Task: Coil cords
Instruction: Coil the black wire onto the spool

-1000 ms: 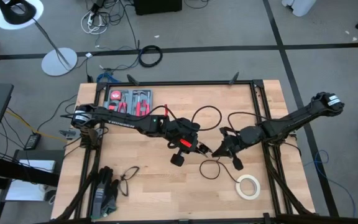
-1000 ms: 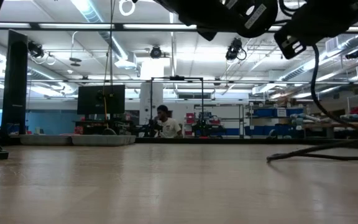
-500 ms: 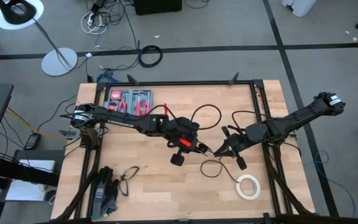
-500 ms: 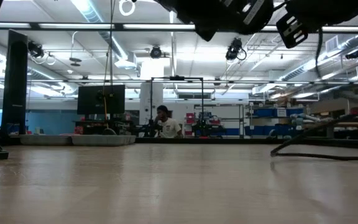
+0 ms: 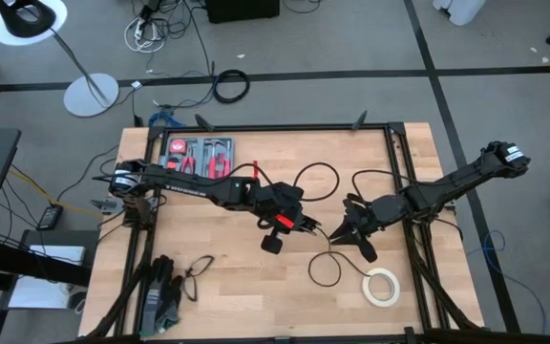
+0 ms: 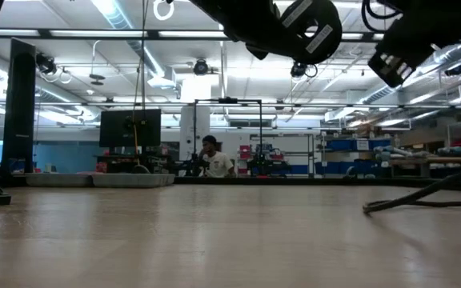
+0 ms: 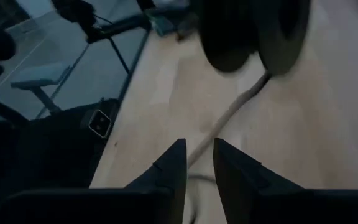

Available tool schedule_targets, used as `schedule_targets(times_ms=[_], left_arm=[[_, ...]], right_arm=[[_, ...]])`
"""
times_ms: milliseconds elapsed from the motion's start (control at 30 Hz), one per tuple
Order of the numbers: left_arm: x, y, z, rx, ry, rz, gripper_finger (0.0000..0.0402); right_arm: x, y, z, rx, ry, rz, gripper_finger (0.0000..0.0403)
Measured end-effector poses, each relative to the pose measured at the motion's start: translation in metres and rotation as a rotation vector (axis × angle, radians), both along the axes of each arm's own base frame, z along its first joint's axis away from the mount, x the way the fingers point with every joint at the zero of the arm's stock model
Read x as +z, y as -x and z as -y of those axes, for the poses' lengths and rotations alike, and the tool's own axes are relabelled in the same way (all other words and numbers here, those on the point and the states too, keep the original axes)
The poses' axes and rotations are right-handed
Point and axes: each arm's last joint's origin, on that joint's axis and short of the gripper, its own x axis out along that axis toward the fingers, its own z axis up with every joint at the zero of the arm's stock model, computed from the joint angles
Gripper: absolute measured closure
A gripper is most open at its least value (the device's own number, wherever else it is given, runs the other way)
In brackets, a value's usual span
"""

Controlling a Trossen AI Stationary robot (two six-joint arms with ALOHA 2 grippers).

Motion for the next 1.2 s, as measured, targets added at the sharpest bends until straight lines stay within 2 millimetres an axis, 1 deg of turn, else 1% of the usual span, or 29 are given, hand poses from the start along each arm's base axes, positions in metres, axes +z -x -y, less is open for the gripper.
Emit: schedule_targets(times_ms=[133,300,467,667,767,867,1033,1200], left_arm=[[0.000,0.000,0.000,-0.004,-0.019,0.006,0.0402],[0.001,-0.001,0.000,0.003,-0.058,0.029,0.0402],[0.003,-0.002,0.001,0.006,-0.089,0.041,0.0402],[0.014,-0.003,0.002,0.002,-0.089,0.055,0.0402],[0.019,-0.004,0.004,0.000,-0.104,0.073,0.0402],[0.021,-0.004,0.004,0.009,-0.115,0.072,0.0402],[0.021,-0.004,0.005,0.008,-0.117,0.075,0.0402],[0.022,-0.005,0.006,0.018,-0.124,0.090,0.0402]], right_arm=[[-0.005,0.002,0.002,-0.071,-0.043,-0.070,0.0326],[-0.012,-0.004,0.001,-0.123,-0.033,-0.099,0.0326],[-0.026,-0.012,0.002,-0.213,0.016,-0.160,0.0326],[-0.046,-0.022,0.001,-0.308,0.080,-0.227,0.0325],[-0.053,-0.029,-0.002,-0.312,0.072,-0.221,0.0327],[-0.058,-0.036,-0.006,-0.288,0.055,-0.213,0.0327],[-0.066,-0.037,-0.010,-0.261,0.050,-0.246,0.0326],[-0.069,-0.037,-0.012,-0.251,0.014,-0.173,0.0327]])
